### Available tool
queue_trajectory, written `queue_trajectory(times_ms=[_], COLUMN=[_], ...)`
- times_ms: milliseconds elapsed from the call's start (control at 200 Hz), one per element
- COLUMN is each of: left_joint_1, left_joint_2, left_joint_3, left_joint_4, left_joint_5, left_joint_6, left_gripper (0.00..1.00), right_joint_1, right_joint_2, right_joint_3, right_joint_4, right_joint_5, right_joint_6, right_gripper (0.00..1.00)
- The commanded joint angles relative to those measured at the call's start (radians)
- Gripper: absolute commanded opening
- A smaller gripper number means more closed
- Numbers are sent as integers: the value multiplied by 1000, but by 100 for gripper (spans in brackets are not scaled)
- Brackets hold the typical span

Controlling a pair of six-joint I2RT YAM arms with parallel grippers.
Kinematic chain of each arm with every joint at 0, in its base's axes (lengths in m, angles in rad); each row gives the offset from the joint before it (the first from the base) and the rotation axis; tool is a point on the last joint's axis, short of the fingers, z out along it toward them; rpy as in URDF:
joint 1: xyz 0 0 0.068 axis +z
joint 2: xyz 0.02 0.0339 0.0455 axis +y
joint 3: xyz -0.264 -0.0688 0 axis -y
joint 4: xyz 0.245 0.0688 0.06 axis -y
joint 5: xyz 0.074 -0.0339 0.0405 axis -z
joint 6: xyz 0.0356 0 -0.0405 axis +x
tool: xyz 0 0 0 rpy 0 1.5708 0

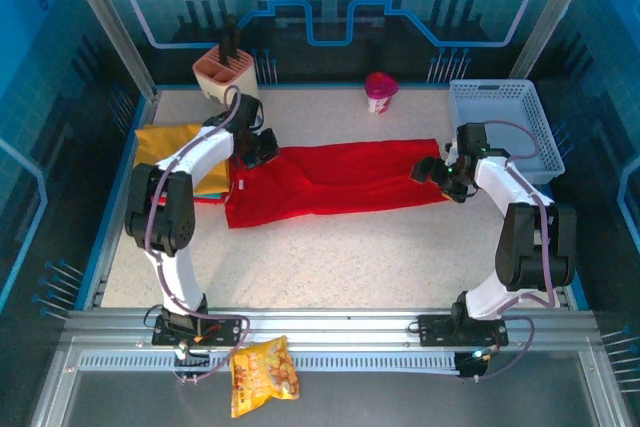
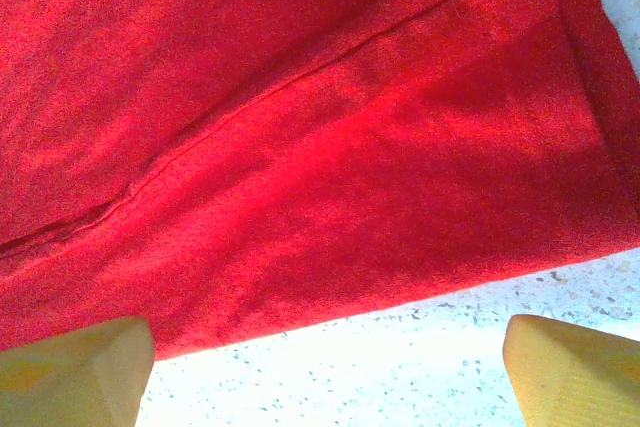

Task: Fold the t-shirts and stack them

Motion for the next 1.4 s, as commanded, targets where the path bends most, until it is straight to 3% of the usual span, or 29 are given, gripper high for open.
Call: queue_trajectory(times_ms=[0, 595, 820, 951, 1076, 1236, 1346, 1396], left_joint_1=[-16, -55, -55, -55, -57, -55, -50, -45], left_joint_2=[61, 222, 236, 96, -9, -41, -2, 26], left_joint_3=[70, 248, 321, 214, 69, -85, -117, -110], left_joint_4=[-67, -89, -170, -145, -110, -44, -11, -10], left_joint_5=[-12, -44, -69, -58, -5, 36, 33, 23], left_joint_6=[32, 54, 107, 103, 79, 52, 41, 41], left_gripper=[0, 0, 53, 65, 67, 66, 60, 58], right_joint_1=[-11, -12, 19, 67, 115, 154, 172, 176], right_joint_2=[-3, 5, 14, 66, 146, 279, 400, 435], right_joint_3=[29, 31, 58, 157, 261, 381, 498, 525], right_joint_4=[-35, -40, -41, -59, -65, -45, -71, -69], right_joint_5=[-16, -21, -5, 44, 117, 108, 100, 98], right_joint_6=[-20, -30, -24, -40, -56, -67, -66, -51], right_gripper=[91, 92, 94, 100, 100, 100, 71, 66])
